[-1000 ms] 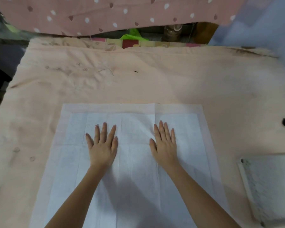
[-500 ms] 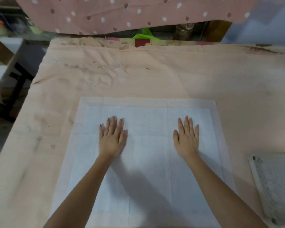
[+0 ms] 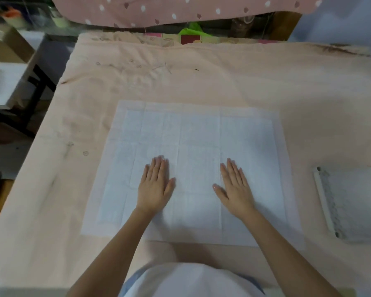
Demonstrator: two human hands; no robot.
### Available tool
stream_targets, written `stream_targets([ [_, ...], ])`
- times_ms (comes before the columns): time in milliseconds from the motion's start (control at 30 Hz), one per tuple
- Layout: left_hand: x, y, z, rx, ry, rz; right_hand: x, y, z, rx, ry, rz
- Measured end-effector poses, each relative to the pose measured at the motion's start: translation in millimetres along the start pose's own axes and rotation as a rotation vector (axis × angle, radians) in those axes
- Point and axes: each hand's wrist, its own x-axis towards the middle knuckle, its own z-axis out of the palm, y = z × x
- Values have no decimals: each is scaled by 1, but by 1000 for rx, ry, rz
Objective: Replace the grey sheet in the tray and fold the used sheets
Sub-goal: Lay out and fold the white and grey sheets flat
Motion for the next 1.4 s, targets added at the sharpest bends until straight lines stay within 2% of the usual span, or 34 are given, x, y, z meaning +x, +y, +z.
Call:
stream_targets([
  [133,-43,6,-7,30,-26,429,-36,-10,-6,-10,-24,-278],
  [233,-86,4,6,86,-152,539,-73,-16,5,-85,-102,-386],
  [333,-105,-2,12,167,-165,529,-90,-12,11,-142,-125,-366],
  [500,-109,3,11,146,-106,505,-95,-15,10,-151,-109,-345],
  [667,-115,7,7,109,-1,500,-103,-15,15,-120,88,-368],
  [733,-120,7,6,118,43,467,-111,-13,20,-117,225,-371],
  [867,-130,1,5,182,76,394,-125,-14,22,-90,383,-306],
  [1000,-133,3,7,243,112,405,-127,-20,16,-23,417,-201],
  [1233,-137,-8,5,230,206,309,-137,-11,17,32,416,-18],
  [1400,-154,-30,-5,158,264,276,-156,7,21,71,491,4],
])
